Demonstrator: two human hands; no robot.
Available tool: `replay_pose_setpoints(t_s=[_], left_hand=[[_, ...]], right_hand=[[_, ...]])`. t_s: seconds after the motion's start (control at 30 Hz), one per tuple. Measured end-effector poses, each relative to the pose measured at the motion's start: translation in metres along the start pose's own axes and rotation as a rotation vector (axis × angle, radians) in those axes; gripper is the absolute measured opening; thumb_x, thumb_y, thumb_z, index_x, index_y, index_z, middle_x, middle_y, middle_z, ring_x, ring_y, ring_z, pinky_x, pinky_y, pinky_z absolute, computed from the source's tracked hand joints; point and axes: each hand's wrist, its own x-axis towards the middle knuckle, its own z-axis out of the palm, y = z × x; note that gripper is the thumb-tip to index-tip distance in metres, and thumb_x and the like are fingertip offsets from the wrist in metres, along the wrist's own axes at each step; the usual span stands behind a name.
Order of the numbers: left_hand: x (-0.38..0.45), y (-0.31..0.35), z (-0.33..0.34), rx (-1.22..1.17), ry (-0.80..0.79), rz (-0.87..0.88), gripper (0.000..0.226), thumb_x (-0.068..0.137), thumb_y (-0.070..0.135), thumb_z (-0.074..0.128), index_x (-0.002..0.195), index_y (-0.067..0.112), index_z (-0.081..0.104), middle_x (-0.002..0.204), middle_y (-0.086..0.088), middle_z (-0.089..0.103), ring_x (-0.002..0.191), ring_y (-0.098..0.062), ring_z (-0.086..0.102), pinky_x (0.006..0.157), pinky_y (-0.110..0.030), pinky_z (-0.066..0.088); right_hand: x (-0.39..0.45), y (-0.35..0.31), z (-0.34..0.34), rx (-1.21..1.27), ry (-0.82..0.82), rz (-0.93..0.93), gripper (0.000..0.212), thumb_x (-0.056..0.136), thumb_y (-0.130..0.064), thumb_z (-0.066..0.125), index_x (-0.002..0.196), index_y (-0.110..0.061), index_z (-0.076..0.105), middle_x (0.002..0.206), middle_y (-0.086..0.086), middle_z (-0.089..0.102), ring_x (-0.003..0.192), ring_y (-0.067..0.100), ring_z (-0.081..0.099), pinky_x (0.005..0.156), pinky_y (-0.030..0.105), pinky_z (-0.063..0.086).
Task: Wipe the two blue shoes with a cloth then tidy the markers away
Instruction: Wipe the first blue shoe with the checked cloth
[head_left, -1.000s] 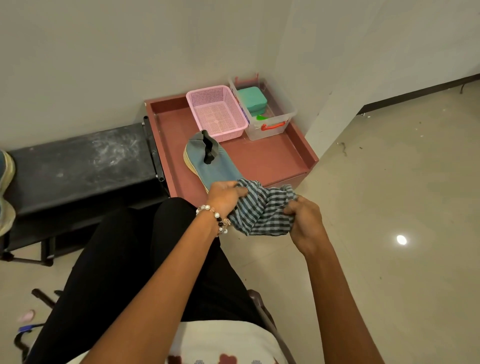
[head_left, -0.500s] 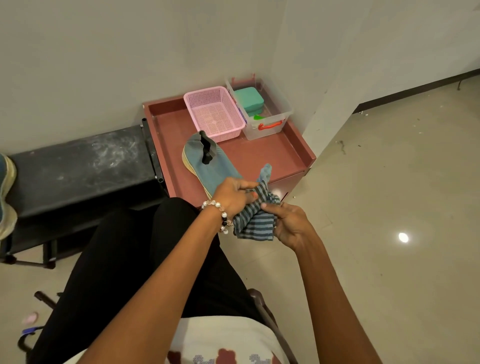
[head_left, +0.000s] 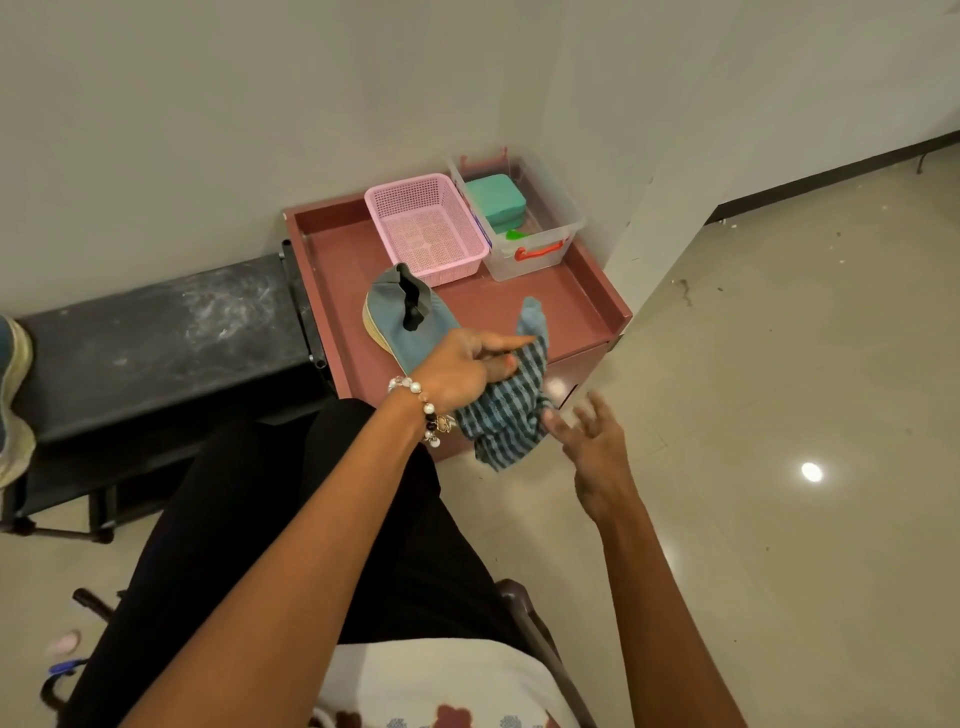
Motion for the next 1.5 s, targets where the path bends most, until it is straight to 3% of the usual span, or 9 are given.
replay_pose_setpoints(t_s=[0.17, 0.27, 0.5, 0.63, 0.87, 1.07, 1.17, 1.33, 1.5], left_hand=[[0.003, 0.024, -0.004, 0.159, -0.316, 0.095, 0.033, 0.089, 0.001, 0.06, 0.122, 0.007, 0.063, 0.073, 0.004, 0.067, 0.071, -0.008, 0.06, 0.075, -0.017, 0.049], [0.009, 0.026, -0.007, 0.196, -0.135, 0.099, 0.029, 0.082, 0.004, 0.07, 0.11, 0.013, 0.07, 0.085, 0.007, 0.073, 0.071, 0.002, 0.065, 0.07, -0.01, 0.048], [0.023, -0.041, -0.034, -0.15, 0.495, -0.283, 0.015, 0.093, 0.0, 0.055, 0.106, 0.0, 0.062, 0.076, -0.007, 0.066, 0.053, -0.019, 0.057, 0.046, -0.023, 0.046], [0.029, -0.078, -0.024, 0.202, 0.548, -0.241, 0.025, 0.091, 0.006, 0.057, 0.113, 0.003, 0.066, 0.098, -0.011, 0.07, 0.088, -0.024, 0.066, 0.084, -0.035, 0.054], [0.056, -0.103, -0.007, 0.869, 0.148, -0.052, 0.086, 0.089, 0.031, 0.063, 0.152, 0.007, 0.01, 0.16, -0.008, 0.004, 0.147, -0.029, 0.006, 0.119, -0.038, 0.012], [0.048, -0.122, -0.016, 1.052, -0.021, -0.446, 0.109, 0.08, 0.072, 0.05, 0.149, 0.023, -0.018, 0.154, -0.001, -0.031, 0.141, -0.021, -0.029, 0.111, -0.058, -0.008], [0.052, -0.125, -0.019, 1.073, 0.014, -0.477, 0.114, 0.08, 0.071, 0.051, 0.148, 0.016, -0.023, 0.154, -0.001, -0.032, 0.142, -0.017, -0.028, 0.111, -0.063, -0.009], [0.059, -0.126, -0.015, 1.061, 0.043, -0.523, 0.113, 0.083, 0.063, 0.055, 0.147, 0.014, -0.024, 0.153, 0.0, -0.033, 0.142, -0.016, -0.027, 0.109, -0.067, -0.009], [0.056, -0.115, -0.016, 1.045, 0.044, -0.513, 0.127, 0.069, 0.077, 0.058, 0.15, 0.013, -0.018, 0.157, 0.0, -0.025, 0.144, -0.015, -0.022, 0.108, -0.065, -0.012]], right_hand=[[0.011, -0.034, 0.0, -0.176, -0.445, -0.315, 0.13, 0.056, -0.016, 0.089, 0.15, -0.035, 0.001, 0.154, -0.004, 0.024, 0.137, 0.01, 0.032, 0.097, 0.025, 0.046], [0.014, -0.044, 0.004, -0.354, -0.577, -0.175, 0.089, 0.063, -0.006, 0.085, 0.139, -0.015, 0.037, 0.128, 0.006, 0.059, 0.117, 0.021, 0.057, 0.095, 0.039, 0.049], [0.016, -0.016, -0.003, -0.027, -0.207, 0.166, 0.03, 0.073, -0.001, 0.073, 0.102, 0.001, 0.063, 0.099, 0.019, 0.069, 0.089, 0.03, 0.068, 0.078, 0.041, 0.055], [0.029, -0.027, 0.009, -0.007, 0.025, 0.133, 0.033, 0.072, -0.006, 0.076, 0.102, -0.003, 0.063, 0.099, 0.013, 0.071, 0.089, 0.028, 0.069, 0.08, 0.042, 0.056], [0.071, -0.041, 0.069, -0.859, 0.31, -0.64, 0.035, 0.082, -0.001, 0.061, 0.117, -0.007, 0.058, 0.1, 0.008, 0.065, 0.091, 0.025, 0.061, 0.075, 0.026, 0.045], [0.104, 0.021, 0.093, -1.841, -0.347, -0.767, 0.07, 0.079, -0.029, 0.071, 0.141, -0.017, 0.041, 0.155, 0.004, 0.025, 0.142, 0.027, 0.022, 0.105, 0.053, 0.03], [0.098, 0.034, 0.072, -1.849, -0.274, -0.831, 0.057, 0.066, -0.023, 0.081, 0.118, -0.01, 0.065, 0.139, 0.009, 0.051, 0.131, 0.029, 0.044, 0.094, 0.053, 0.045], [0.07, 0.016, 0.058, -1.744, -0.265, -0.659, 0.046, 0.086, -0.005, 0.049, 0.131, -0.012, 0.053, 0.145, 0.007, 0.042, 0.135, 0.028, 0.035, 0.093, 0.04, 0.045], [0.084, -0.055, 0.095, -1.124, 0.133, -0.659, 0.015, 0.075, -0.001, 0.056, 0.088, 0.002, 0.064, 0.081, 0.02, 0.063, 0.078, 0.037, 0.06, 0.06, 0.028, 0.035]])
